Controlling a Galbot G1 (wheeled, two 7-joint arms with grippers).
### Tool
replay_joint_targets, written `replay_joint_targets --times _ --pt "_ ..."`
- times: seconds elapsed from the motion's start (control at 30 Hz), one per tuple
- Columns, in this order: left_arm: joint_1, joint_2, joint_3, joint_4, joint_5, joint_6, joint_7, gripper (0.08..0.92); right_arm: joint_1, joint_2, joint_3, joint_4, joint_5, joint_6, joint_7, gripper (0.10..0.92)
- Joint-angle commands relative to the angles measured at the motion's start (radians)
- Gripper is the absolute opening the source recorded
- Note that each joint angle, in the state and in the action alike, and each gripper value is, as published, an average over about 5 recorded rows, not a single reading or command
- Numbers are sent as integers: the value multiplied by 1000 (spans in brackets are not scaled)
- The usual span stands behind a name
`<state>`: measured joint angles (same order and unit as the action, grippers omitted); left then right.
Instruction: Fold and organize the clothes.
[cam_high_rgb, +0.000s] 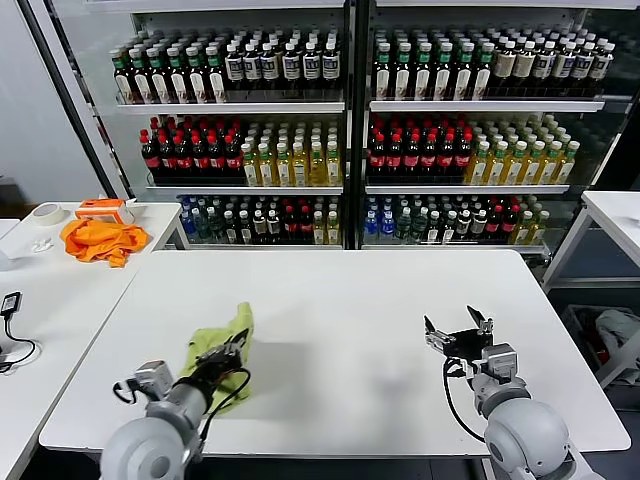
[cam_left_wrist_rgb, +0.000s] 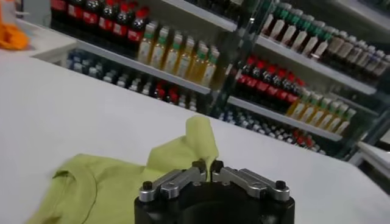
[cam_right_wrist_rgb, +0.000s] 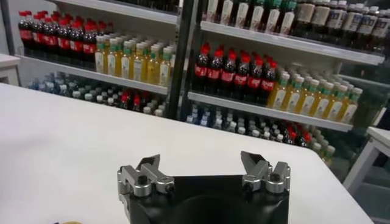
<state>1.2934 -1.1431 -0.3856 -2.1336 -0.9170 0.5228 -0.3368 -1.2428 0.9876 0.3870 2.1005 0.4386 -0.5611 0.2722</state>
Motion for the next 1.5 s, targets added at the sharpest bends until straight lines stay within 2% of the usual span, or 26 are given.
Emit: replay_joint_targets --times 0.03,0.13,0.27,0.37,0.5,0.63,0.77,0.93,1.13,1.33,1.5 --pt "-146 -91 135 108 5 -6 9 98 -5 0 4 5 -5 -2 -2 823" --pt "-137 -96 145 102 -4 -39 39 121 -4 -1 4 4 -5 -2 -4 823" --pt "-131 -109 149 82 -1 -78 73 225 3 1 -3 6 -5 -1 -6 823" --pt "-117 -75 110 48 7 -96 104 312 16 5 -22 5 1 -1 -15 823" --pt "-60 30 -8 21 63 -123 152 433 51 23 -78 -6 50 2 -41 823" --pt "48 111 -172 114 286 -219 239 555 111 49 -190 -15 192 -12 -50 823" --pt "152 158 -313 169 421 -274 263 667 219 77 -387 -49 315 -20 -46 823" --pt "237 167 -413 130 422 -275 259 795 337 122 -571 -148 426 -22 31 823" --pt "252 128 -403 120 405 -256 193 822 373 103 -623 -111 707 -23 215 823" --pt "247 110 -371 119 392 -249 162 823 376 91 -617 -138 746 -22 298 823" --pt "237 105 -357 118 365 -231 133 823 369 92 -607 -171 742 -21 298 823"
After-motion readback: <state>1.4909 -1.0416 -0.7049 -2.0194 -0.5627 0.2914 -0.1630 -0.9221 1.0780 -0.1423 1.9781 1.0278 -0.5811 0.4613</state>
